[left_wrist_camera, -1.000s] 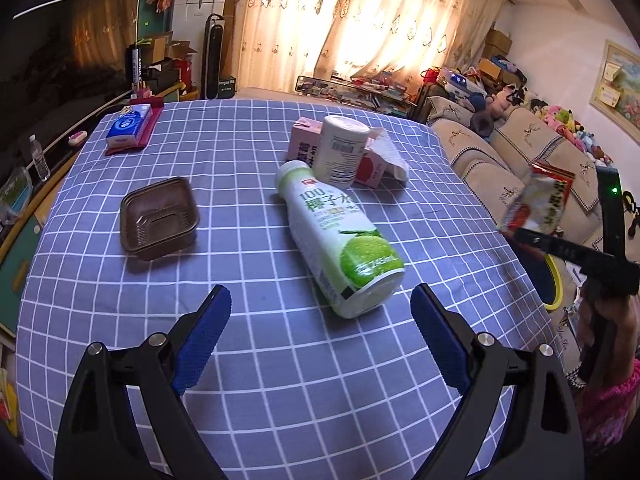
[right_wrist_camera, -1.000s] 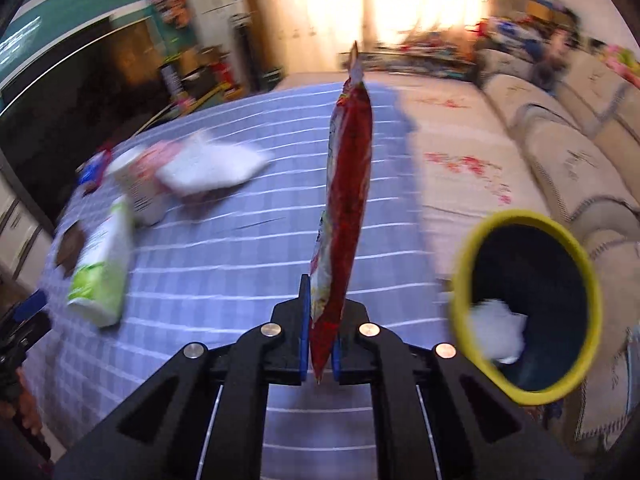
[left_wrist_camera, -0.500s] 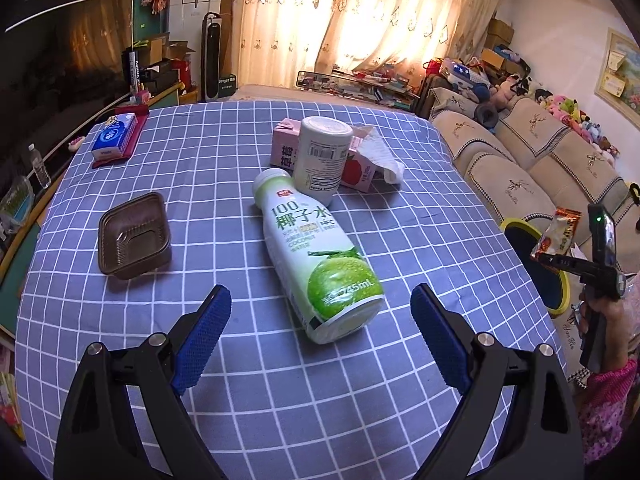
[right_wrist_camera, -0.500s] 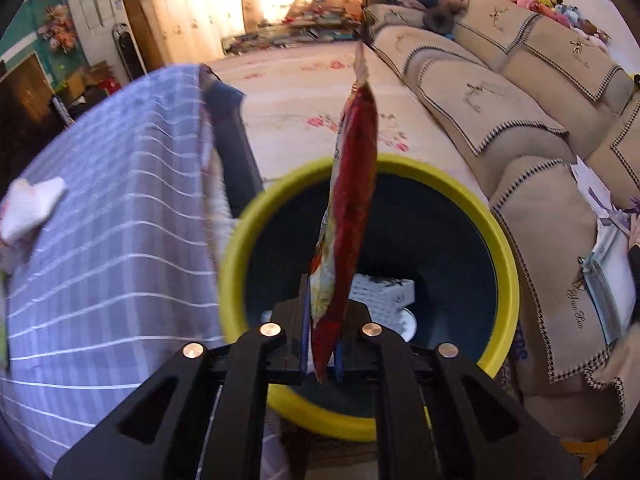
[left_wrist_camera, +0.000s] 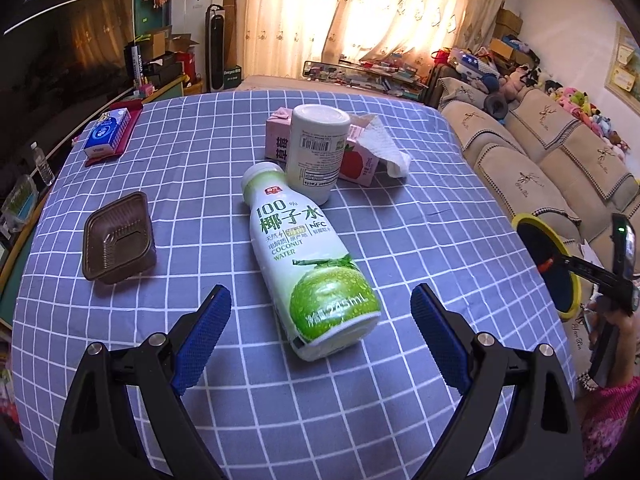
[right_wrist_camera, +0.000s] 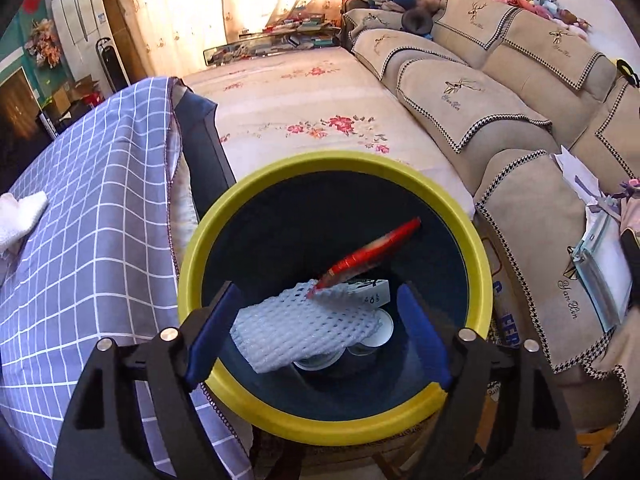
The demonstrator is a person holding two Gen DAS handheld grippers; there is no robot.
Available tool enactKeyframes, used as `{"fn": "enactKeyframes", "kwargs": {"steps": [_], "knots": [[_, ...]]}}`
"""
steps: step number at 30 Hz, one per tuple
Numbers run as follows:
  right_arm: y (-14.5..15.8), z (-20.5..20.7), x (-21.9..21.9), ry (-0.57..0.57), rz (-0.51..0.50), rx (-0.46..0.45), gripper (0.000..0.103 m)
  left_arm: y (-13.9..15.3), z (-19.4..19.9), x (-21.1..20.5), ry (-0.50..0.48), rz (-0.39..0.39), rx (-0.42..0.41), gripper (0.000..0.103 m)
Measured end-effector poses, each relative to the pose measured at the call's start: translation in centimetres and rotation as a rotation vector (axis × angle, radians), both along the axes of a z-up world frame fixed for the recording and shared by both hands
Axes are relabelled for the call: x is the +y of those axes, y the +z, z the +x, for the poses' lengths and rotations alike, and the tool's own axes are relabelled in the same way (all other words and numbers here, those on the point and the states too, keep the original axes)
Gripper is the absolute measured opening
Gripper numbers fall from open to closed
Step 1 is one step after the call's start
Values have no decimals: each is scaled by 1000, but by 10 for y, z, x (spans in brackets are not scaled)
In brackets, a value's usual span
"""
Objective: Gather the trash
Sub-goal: 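Carry the red packet over the yellow bin and open the right gripper, then grasp the coconut water bottle with the left gripper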
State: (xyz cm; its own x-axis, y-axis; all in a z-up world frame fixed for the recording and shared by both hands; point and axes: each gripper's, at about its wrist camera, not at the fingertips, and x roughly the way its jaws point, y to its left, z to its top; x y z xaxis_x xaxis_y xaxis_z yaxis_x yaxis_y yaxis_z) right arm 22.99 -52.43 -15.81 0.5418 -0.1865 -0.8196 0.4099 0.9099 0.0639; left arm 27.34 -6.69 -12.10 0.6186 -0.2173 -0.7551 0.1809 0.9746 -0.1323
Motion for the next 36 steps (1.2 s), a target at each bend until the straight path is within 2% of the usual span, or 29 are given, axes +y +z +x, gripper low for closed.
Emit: {"fn": "enactKeyframes", "kwargs": {"steps": [5,9,17,29,33,36], "knots": [[4,0,4,22,20,-26,78,-10,17,-5,40,-3,25,90],[3,1,2,22,29,-29,78,-9,33,-8,85,30,14,90],[4,1,-6,13,36,-32,79,-11,68,-12,125,106,68,90],[4,-1,-10,15,38,-29,81,-35,94,-7,127,188,205,82],[7,-2,-10,20,38,-32,81,-37,98,-6,92,205,226,75],[5,-3,-10,22,37,-22,81,-33,94,-5,67,207,229,59]]}}
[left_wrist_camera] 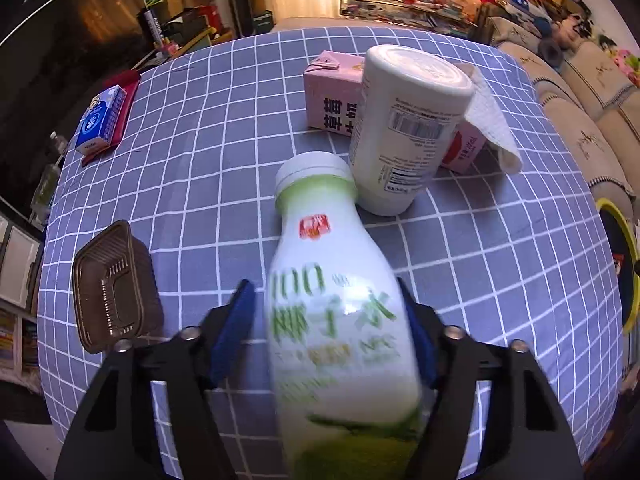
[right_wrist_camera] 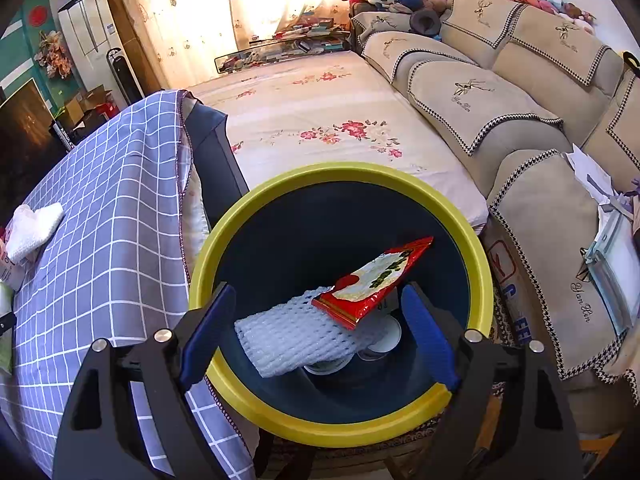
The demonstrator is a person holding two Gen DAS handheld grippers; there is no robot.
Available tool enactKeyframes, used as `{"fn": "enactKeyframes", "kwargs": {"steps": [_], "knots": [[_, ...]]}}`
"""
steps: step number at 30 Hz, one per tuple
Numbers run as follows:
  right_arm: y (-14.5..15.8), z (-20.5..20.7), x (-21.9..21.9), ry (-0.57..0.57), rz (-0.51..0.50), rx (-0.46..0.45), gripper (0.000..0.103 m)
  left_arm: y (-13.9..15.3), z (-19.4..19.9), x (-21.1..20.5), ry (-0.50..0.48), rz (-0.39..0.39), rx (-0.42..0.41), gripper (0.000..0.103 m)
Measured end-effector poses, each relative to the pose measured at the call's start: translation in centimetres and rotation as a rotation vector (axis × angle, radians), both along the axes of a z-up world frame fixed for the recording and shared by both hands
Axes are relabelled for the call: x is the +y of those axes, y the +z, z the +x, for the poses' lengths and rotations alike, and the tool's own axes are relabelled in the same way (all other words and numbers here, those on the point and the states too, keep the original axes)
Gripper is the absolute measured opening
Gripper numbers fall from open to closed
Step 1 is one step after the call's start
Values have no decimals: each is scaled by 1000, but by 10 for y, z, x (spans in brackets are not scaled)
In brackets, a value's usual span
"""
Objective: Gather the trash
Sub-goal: 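Grasp the coconut water bottle with the left gripper, then carry the coconut water bottle over the yellow bin and open the left gripper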
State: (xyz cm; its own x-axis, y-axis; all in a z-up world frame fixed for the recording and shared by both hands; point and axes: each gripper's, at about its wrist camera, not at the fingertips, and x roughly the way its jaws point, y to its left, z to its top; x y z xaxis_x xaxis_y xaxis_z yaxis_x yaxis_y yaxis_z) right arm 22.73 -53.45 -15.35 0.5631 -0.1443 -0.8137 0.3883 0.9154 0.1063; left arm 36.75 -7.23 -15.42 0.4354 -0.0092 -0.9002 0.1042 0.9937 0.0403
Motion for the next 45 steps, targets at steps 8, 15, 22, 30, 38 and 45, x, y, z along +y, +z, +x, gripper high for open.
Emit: {"fn": "enactKeyframes", "kwargs": {"steps": [8,15,22,30,38,45], "knots": [[-7,-1,4,20,14,13,81,4,-35,11,-51,-17,-2,52],[-2,-5,10,39,22,-8,81,20,-79,9,-69,-23,-56,52],[5,-22,10,51,40,-50,81,46,-104,-36,-182,-32,-128,52],[11,-53,-7,24,57,-83,81,54,-115,-129,-380,-75,-146,52],[16,-86,-39,-38,54,-105,81,56,-103,-235,-563,-132,-143,52],[14,-108,-67,-112,66,-117,81,52,-93,-333,-706,-129,-136,52]]}}
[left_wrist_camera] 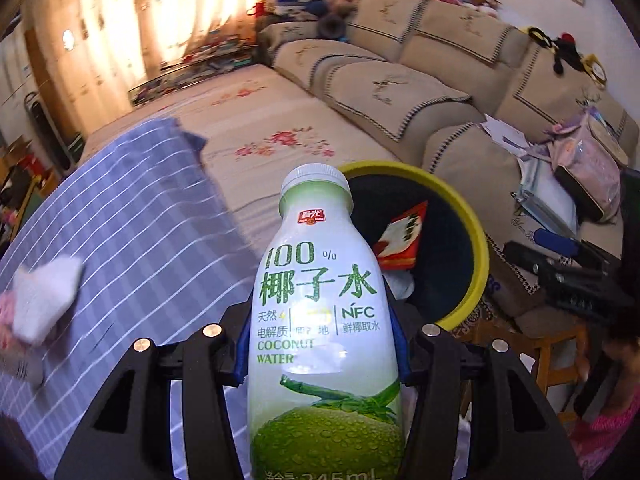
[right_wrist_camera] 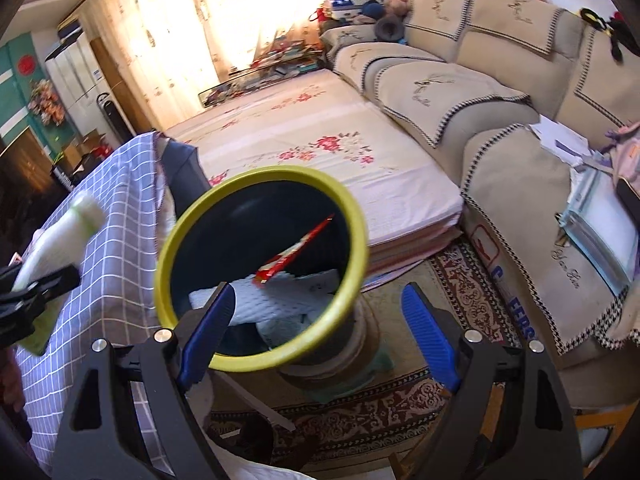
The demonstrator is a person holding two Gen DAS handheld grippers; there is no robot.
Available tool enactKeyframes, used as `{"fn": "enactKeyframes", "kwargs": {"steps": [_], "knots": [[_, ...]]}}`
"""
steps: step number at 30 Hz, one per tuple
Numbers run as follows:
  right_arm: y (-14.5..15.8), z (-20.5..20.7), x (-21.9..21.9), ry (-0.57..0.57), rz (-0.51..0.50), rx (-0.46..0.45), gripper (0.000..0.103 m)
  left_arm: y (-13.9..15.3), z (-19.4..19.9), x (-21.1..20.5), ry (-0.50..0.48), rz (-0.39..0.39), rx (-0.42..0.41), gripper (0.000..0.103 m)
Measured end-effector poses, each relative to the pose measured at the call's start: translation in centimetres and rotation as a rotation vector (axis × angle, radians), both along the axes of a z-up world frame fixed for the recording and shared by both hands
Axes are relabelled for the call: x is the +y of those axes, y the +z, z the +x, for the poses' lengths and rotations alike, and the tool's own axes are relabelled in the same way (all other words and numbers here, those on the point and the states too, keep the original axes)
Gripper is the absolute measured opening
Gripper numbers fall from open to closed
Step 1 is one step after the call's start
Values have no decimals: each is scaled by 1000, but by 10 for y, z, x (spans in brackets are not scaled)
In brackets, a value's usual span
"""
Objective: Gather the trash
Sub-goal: 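Carry the coconut water bottle over the yellow bin and open the left gripper, then grasp the white yogurt cup with the right gripper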
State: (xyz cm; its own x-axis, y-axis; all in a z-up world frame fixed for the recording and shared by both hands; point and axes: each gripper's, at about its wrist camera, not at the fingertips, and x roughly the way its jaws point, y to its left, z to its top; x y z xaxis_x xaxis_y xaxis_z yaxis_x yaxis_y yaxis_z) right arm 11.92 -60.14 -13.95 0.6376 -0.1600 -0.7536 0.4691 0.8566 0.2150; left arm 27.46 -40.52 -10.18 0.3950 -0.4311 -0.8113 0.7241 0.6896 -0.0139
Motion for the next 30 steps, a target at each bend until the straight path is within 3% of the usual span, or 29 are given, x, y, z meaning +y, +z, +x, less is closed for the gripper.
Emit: {"fn": "enactKeyframes", "kwargs": {"steps": [7,13,14,15,16,21,26,30], "knots": [[-5,-13,-11,-33,11,11,81,-37,16,-83,-69,62,50,52],[-3,-11,-7,-28,7,13,81,-71,39,-107,-34,99,100,53],[-3,-10,-5,-25,6,15,81,-74,41,-106,-27,100,94,55],[-2,-10,-3,-22,3,17,81,-75,44,-106,-16,100,87,65],[-2,-9,-2,-20,1,17,81,-72,46,-103,-4,89,82,72],[2,-8,5,-9,-5,13,81,-44,39,-66,26,1,64,76],[4,1,21,38,-7,10,81,3,13,8,82,-134,19,85],[6,15,43,97,-12,11,81,24,-11,72,154,-196,-28,91]]}}
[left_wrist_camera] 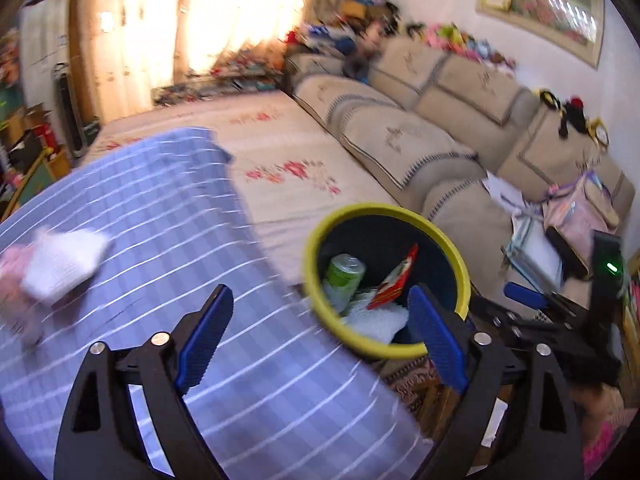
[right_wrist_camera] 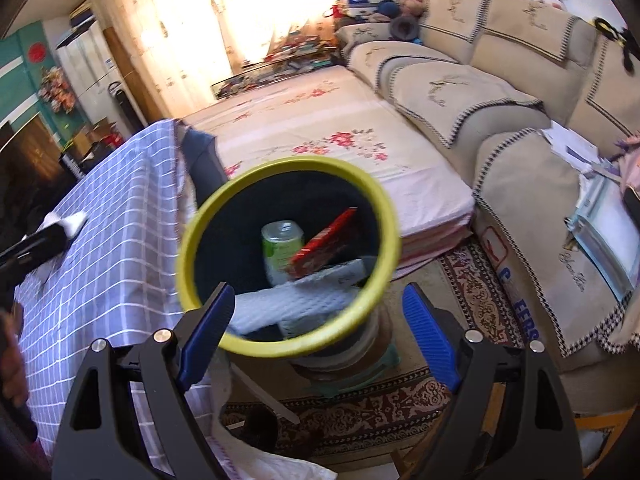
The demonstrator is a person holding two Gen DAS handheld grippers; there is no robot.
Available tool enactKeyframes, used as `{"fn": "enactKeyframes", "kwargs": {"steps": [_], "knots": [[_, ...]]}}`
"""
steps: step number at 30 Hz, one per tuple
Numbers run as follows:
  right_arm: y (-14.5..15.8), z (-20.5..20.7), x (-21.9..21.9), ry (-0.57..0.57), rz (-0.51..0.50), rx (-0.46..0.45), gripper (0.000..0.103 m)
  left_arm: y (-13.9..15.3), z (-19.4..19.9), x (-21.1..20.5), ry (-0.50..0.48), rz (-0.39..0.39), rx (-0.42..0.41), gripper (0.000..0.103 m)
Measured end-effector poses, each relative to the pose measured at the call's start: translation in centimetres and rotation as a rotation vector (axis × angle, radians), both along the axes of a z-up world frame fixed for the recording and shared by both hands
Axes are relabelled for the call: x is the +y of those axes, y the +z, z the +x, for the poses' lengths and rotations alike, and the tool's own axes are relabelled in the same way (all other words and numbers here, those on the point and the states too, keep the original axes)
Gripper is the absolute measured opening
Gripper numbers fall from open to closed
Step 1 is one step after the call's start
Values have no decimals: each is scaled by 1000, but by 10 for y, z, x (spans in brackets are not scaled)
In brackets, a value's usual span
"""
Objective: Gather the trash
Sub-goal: 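Grasp the white yogurt cup with the right gripper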
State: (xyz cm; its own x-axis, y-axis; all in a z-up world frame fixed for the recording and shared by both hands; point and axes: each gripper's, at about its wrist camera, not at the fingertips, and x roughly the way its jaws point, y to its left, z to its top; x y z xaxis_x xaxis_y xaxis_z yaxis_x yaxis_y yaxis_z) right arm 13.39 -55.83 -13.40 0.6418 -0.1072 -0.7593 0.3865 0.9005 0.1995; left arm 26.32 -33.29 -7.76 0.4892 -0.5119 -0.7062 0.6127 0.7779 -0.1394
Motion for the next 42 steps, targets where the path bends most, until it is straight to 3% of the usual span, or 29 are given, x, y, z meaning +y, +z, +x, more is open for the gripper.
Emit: {"fn": "enactKeyframes", "kwargs": {"steps": [10,19,23,27,42], "knots": [[27,46,98,217,-22,-47,81,2,-42,191,301,1,-22,91],[64,102,252,541,-52,-134,81,-10,-61,308,480,6,-38,91],[73,127,318,667,-81,-165,73,-15,-61,331,514,-2,-47,91],[75,153,362,715,-138,-167,65,-17,-60,350,531,-21,-48,91],[45,223,404,697,-153,-66,61,-31,-46,377,522,-39,-20,91]]}}
